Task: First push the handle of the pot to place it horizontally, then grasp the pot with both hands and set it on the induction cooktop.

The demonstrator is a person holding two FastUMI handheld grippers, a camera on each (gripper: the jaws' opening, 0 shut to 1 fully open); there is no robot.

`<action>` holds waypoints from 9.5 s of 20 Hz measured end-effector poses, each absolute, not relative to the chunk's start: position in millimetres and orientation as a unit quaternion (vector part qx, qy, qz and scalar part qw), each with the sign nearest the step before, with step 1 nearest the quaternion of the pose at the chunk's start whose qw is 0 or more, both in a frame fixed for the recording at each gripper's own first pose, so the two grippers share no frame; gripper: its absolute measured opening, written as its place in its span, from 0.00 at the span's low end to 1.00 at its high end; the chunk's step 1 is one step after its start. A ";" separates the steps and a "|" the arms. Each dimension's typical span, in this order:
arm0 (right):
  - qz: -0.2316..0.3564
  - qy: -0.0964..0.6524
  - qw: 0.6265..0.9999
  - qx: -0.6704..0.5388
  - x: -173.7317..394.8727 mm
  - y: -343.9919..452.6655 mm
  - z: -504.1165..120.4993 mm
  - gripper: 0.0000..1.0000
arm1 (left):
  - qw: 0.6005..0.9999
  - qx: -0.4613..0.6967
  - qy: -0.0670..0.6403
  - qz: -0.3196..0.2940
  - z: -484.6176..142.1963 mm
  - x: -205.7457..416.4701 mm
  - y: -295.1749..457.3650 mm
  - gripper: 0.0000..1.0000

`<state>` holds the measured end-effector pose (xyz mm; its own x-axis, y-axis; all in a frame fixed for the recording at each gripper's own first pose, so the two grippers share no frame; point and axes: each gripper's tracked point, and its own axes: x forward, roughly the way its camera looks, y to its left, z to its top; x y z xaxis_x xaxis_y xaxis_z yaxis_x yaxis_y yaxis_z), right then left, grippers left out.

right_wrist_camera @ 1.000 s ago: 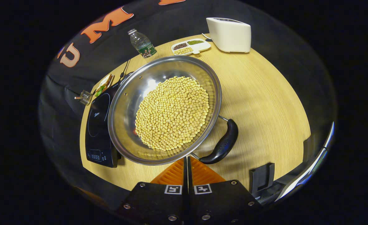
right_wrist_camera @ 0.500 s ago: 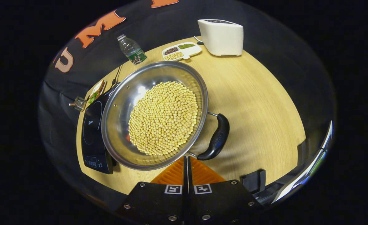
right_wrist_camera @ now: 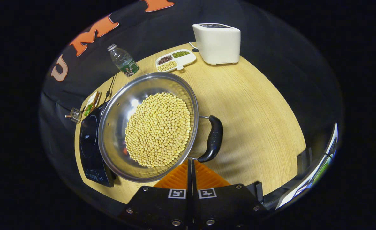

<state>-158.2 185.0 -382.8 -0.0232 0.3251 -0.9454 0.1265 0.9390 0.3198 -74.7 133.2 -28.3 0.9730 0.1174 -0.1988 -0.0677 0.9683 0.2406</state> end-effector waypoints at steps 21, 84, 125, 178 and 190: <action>0.000 0.692 0.696 0.192 -58.9 159.4 -414.7 0.00 | 0.978 0.112 0.174 0.033 -89.2 -56.2 131.1 1.00; 0.063 0.680 0.726 0.075 -57.8 152.9 -458.9 0.65 | 0.846 0.061 0.525 -0.073 -461.7 21.2 -31.2 0.84; 0.217 0.583 0.780 0.067 -19.1 160.6 -469.7 0.54 | 0.898 0.086 0.423 0.087 -256.5 -41.5 252.9 0.74; 0.245 0.615 0.745 0.075 -32.3 161.3 -457.0 0.64 | 0.897 0.091 0.402 0.160 -173.3 -7.7 293.5 0.89; 0.249 0.397 0.878 0.095 15.2 83.7 -319.1 0.71 | 0.975 0.075 0.175 0.113 32.4 -11.7 180.2 0.85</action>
